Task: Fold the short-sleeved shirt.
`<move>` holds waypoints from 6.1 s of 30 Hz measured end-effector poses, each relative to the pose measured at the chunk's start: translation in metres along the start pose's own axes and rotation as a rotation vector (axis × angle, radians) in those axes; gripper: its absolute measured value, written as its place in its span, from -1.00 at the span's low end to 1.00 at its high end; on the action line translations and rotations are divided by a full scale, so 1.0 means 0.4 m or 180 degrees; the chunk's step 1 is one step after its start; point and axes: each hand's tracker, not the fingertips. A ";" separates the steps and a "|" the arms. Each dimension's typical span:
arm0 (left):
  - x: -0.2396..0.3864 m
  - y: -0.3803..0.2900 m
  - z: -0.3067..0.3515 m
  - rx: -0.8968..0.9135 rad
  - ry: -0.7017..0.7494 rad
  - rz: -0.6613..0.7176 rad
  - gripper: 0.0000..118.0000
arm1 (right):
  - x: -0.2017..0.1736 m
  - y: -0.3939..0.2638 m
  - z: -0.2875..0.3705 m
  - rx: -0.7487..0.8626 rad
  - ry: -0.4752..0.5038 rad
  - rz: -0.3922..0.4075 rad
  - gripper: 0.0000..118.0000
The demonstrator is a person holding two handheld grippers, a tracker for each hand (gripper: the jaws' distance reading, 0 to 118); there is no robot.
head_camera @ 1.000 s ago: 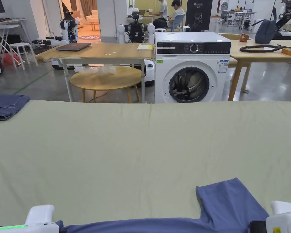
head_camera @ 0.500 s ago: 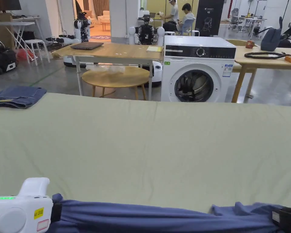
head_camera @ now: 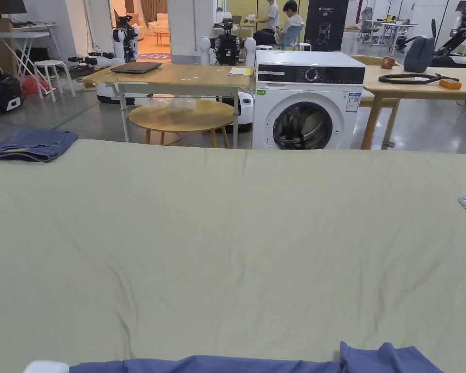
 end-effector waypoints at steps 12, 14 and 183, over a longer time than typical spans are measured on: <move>-0.021 0.096 0.298 0.1871 -0.0255 0.0355 0.62 | -0.022 0.071 0.233 0.1806 -0.0141 -0.0436 0.93; -0.002 0.130 0.346 0.2261 -0.0299 0.0313 0.62 | -0.051 0.093 0.279 0.2436 -0.0037 -0.0599 0.93; 0.099 0.089 0.137 0.1341 -0.2031 0.0740 -1.00 | -0.395 0.084 0.074 0.0923 0.1354 -0.0528 -1.00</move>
